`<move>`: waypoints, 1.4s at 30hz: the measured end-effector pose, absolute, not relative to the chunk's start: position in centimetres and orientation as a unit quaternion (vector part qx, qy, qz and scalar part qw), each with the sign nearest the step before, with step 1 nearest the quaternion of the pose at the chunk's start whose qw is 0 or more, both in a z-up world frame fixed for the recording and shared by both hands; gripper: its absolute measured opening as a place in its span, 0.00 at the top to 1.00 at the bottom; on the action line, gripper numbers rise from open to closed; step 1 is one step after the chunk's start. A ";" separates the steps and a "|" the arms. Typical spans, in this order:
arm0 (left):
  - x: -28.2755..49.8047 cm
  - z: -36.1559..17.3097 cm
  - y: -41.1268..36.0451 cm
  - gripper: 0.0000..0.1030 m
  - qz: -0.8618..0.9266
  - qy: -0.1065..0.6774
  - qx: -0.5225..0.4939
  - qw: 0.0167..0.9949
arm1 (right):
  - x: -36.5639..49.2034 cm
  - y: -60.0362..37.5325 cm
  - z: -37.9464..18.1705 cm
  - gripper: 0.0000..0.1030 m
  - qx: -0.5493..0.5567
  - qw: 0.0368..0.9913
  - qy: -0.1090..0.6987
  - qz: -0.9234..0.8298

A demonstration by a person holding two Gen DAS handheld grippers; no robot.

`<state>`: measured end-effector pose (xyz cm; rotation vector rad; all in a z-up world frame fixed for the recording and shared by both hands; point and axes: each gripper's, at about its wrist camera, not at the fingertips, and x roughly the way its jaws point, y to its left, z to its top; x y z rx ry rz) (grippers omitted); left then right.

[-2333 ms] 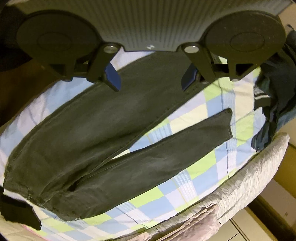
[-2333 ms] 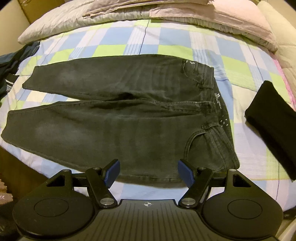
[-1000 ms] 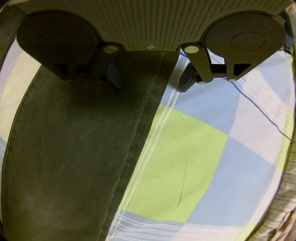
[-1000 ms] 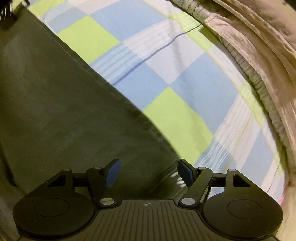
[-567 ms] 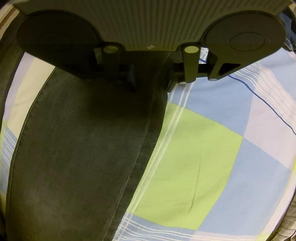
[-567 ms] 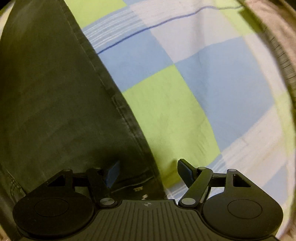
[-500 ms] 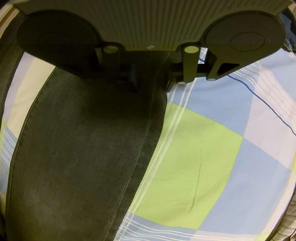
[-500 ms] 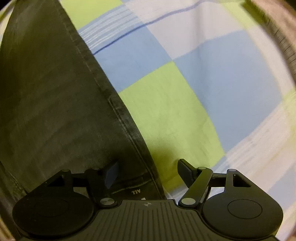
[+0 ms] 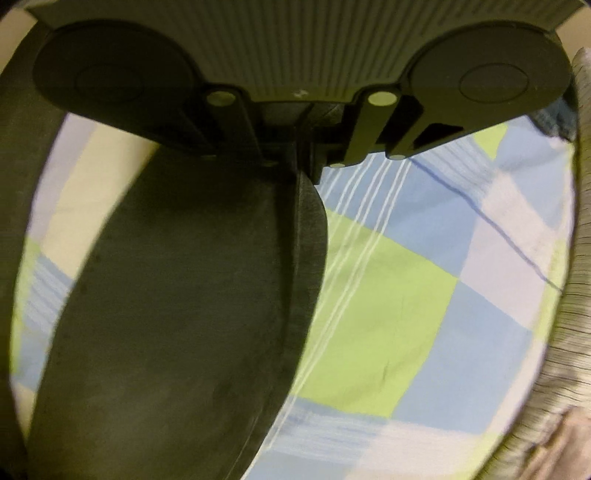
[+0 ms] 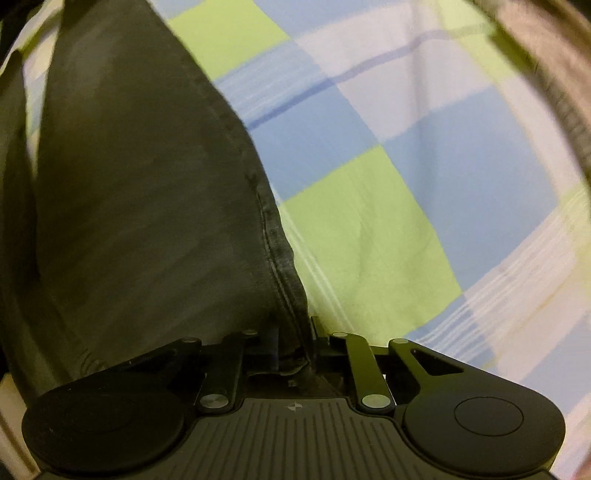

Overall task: Fold clothes
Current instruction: 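Lift the hems with both grippers and fold the legs toward the waistband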

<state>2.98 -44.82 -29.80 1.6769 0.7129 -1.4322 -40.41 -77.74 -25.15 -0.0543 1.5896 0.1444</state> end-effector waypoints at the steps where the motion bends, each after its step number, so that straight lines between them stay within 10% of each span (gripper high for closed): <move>1: 2.6 -28.7 -44.1 0.97 -0.569 0.277 0.657 0.410 | -40.7 -76.9 -24.1 0.88 -0.036 0.702 0.709 0.061; 16: -9.4 -17.4 -25.2 0.97 -0.587 0.248 0.607 0.475 | -54.5 -56.0 -14.5 0.89 -0.133 0.747 0.647 -0.073; 27: -21.6 -25.9 -15.2 0.97 -0.535 0.259 0.663 0.456 | -65.2 -43.5 -23.7 0.89 -0.176 0.740 0.647 -0.055; 38: -22.2 -23.8 -13.2 0.92 -0.472 0.170 0.687 0.526 | -66.6 -41.0 -24.3 0.88 -0.173 0.741 0.644 -0.081; 42: -22.6 -26.6 -11.8 0.80 -0.464 0.226 0.693 0.503 | -66.0 -39.5 -26.8 0.69 -0.164 0.708 0.682 -0.076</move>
